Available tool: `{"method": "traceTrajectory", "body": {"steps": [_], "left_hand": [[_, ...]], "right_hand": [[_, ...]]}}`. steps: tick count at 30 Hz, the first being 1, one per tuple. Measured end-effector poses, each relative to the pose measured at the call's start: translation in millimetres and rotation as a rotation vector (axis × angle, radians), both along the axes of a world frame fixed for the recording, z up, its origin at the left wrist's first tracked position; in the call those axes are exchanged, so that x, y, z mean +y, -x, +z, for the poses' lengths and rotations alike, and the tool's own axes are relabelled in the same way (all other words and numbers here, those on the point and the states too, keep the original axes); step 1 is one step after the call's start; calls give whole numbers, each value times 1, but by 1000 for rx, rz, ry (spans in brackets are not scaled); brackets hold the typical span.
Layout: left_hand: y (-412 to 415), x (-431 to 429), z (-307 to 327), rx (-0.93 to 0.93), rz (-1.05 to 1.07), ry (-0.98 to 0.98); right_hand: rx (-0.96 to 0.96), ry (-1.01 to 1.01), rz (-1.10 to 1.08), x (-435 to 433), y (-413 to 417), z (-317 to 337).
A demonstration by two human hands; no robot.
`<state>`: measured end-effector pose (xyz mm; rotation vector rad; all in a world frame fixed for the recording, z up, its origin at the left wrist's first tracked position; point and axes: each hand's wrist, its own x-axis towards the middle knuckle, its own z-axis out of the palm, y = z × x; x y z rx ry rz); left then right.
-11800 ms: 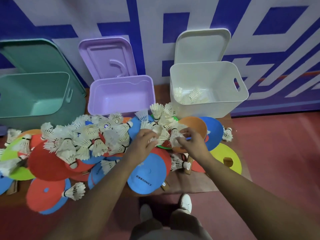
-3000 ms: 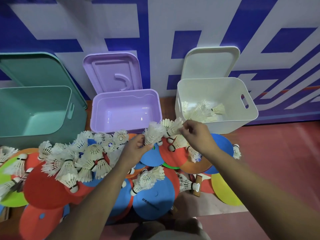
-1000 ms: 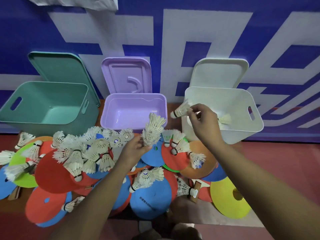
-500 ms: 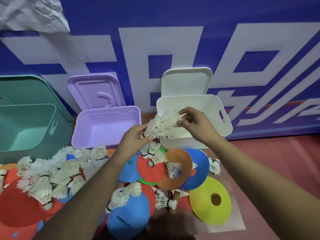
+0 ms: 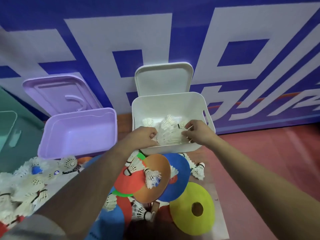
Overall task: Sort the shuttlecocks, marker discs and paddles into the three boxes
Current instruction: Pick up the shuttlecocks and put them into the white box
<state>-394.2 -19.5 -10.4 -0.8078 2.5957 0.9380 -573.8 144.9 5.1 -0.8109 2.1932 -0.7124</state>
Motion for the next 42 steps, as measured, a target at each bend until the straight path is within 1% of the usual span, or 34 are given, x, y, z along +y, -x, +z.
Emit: {"method": "traceTrajectory", "body": {"steps": [3, 5, 7, 9, 11, 13, 15, 16, 18, 22, 26, 28, 32, 34, 36, 38, 42], "left_hand": [[7, 2, -17, 18, 12, 25], [10, 2, -27, 0, -39, 58], [14, 3, -32, -53, -80, 88], [16, 2, -33, -46, -55, 99], [12, 1, -22, 0, 46, 80], [-2, 4, -3, 116, 142, 62], [-27, 10, 12, 238, 243, 39], [-43, 15, 20, 285, 296, 23], [-79, 23, 27, 332, 389, -4], [-156, 34, 16, 273, 475, -58], [-224, 47, -9, 191, 402, -51], [-248, 53, -24, 149, 334, 1], [-280, 54, -52, 62, -4, 221], [-297, 51, -64, 69, -120, 331], [-310, 50, -68, 89, -159, 413], [-320, 49, -72, 124, -156, 455], [-335, 45, -75, 228, -105, 434]], "right_hand": [[151, -45, 81, -7, 9, -15], [250, -105, 168, -11, 12, -27], [306, -198, 228, -13, 12, -38], [338, -225, 222, -13, 10, -42], [407, -142, 195, -11, 2, -37], [445, 30, 176, -7, -11, -25], [416, 207, 188, -1, -33, -9], [382, 263, 208, 1, -47, -2], [317, 309, 255, 5, -74, 7], [279, 295, 323, 10, -132, 0], [244, 193, 373, 12, -190, -24], [227, 137, 384, 14, -217, -35], [222, 83, 314, 21, -263, -49], [236, 69, 284, 26, -286, -55], [249, 63, 290, 28, -308, -62], [232, 61, 277, 28, -328, -69], [171, 15, 217, 19, -360, -81]]}}
